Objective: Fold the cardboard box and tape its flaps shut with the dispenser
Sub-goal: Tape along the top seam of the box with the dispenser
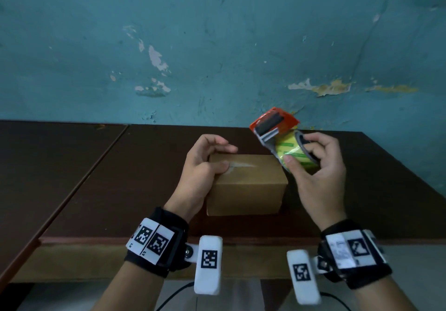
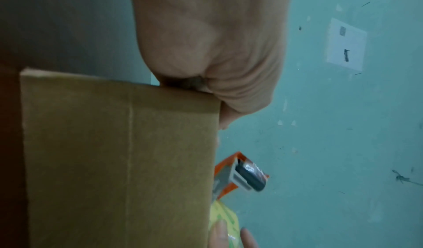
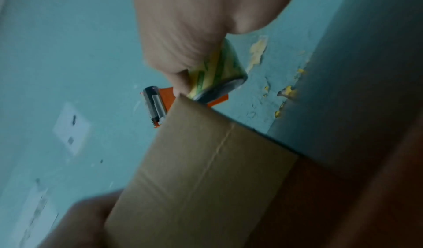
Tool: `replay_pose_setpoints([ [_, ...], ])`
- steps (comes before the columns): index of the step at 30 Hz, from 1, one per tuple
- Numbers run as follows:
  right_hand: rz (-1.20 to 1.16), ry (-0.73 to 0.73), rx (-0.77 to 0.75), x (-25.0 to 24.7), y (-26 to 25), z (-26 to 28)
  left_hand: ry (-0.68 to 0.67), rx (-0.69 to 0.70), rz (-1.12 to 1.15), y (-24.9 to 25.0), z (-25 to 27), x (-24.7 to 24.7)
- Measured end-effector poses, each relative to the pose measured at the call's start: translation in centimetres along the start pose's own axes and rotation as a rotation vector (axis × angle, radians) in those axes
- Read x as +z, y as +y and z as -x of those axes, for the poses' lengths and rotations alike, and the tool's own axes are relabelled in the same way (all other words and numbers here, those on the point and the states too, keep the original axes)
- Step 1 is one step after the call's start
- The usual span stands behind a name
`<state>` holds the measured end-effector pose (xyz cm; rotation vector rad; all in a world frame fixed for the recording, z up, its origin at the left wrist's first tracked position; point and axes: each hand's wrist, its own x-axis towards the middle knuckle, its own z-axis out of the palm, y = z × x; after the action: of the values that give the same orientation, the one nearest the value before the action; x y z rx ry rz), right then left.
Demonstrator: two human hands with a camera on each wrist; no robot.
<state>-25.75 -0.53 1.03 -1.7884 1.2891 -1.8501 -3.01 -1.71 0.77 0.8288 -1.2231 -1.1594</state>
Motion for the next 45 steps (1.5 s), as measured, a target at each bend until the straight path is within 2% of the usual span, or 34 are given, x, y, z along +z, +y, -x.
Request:
replay_pose_setpoints([
  [3,0.124,0.013,-0.134,0.9,-0.6,0.1,-0.042,0.015,0.043,0.1,-0.1,0.3],
  [8,0.301,0.028,-0.283,1.9,-1.0,-0.3,-0.008,0.051,0.004,-0.2,-0.2,0.8],
  [12,0.408,-0.018,-0.369,2.7,-1.1,0.1,0.018,0.062,0.021,-0.9,0.1,1.4],
  [16,0.48,0.016,-0.42,2.9,-0.7,0.4,-0.001,0.083,0.08,-1.0,0.5,1.2],
  [20,0.477,0.014,-0.502,3.0,-0.5,0.4,-0.027,-0.017,0.264,-0.7,1.0,1.2],
  [25,0.519,-0.01,-0.639,2.5,-0.6,0.2,0.038,-0.055,0.231,-0.5,0.7,1.5],
  [28,0.555,0.052,-0.643,2.4,-0.7,0.3,0.071,-0.019,0.194,-0.7,0.6,1.7],
  [31,0.531,0.121,-0.593,2.6,-1.1,0.4,0.033,0.073,0.01,-1.1,0.6,1.4],
  [35,0.367,0.047,-0.483,2.5,-0.8,0.3,-0.035,0.109,-0.088,-1.7,0.4,0.8],
  [39,0.209,-0.037,-0.405,2.5,-0.5,-0.2,-0.039,0.115,-0.119,-1.9,0.2,0.6],
  [45,0.196,-0.064,-0.421,2.5,-0.4,-0.5,0.006,0.095,-0.073,-1.5,0.7,1.1],
])
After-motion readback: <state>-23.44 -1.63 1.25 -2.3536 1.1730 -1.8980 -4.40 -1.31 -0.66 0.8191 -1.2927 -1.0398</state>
